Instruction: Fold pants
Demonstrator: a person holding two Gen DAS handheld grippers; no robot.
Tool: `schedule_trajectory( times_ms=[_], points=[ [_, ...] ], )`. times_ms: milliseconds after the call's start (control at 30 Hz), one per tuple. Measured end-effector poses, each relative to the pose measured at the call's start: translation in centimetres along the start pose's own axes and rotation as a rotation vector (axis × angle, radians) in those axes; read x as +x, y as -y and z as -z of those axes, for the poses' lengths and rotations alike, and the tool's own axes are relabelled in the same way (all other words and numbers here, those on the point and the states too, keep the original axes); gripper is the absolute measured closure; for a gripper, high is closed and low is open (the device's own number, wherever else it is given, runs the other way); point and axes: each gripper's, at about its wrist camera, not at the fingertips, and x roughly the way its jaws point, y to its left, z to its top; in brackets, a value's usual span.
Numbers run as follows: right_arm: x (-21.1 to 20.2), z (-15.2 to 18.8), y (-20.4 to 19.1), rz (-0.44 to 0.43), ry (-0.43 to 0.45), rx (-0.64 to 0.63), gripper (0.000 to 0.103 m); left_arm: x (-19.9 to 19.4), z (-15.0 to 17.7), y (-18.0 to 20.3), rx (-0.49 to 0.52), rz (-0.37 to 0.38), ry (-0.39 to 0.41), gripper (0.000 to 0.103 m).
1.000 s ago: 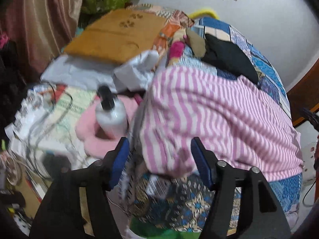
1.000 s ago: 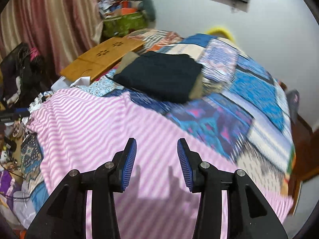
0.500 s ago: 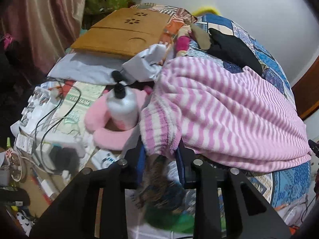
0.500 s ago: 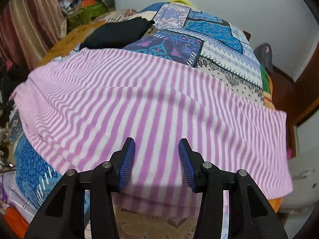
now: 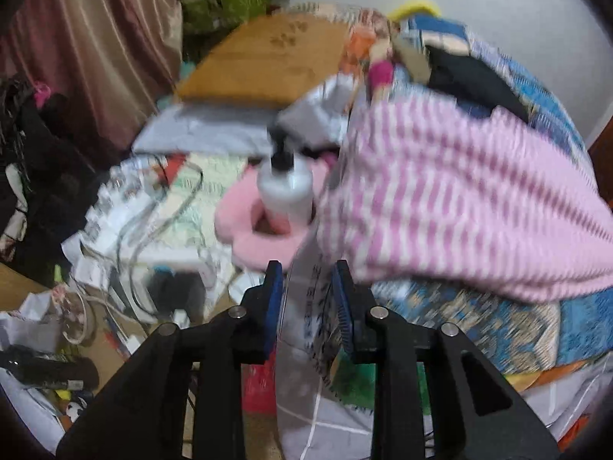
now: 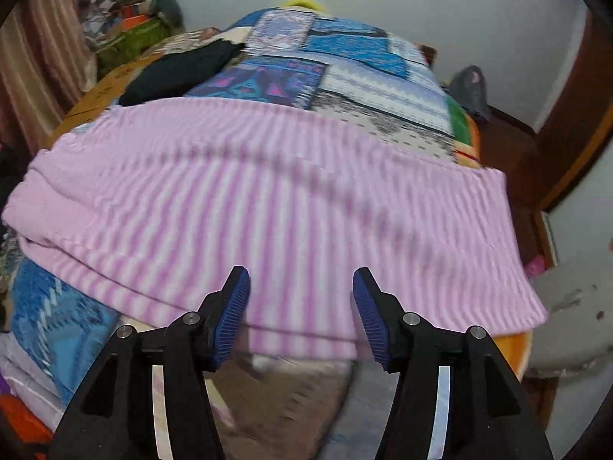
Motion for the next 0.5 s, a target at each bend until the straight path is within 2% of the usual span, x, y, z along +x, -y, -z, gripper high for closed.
schedule_trajectory(
  times_ms=[100, 167, 367, 500],
  points=[
    [-0.6, 0.5, 1.5, 0.034, 0.000, 0.036, 0.051, -1.9, -1.7, 1.6, 0.008, 0.036, 0.053, 0.075],
    [-1.3, 0.5, 1.9, 0.012, 0.016, 0.056, 0.051, -3.0, -2.8, 3.9, 0.031, 0.076, 0.084, 0.075],
    [-3.6, -0.5, -0.2, -0.093, 0.105, 0.005, 0.050, -4.0, -4.4, 13.2, 0.157, 0.244, 0.100, 0.073],
    [-3.7, -1.9, -3.2, -0.204, 0.142, -0.062, 0.050, -3.8, -4.2, 20.0, 0.251, 0.359, 0.081, 0.065]
  ],
)
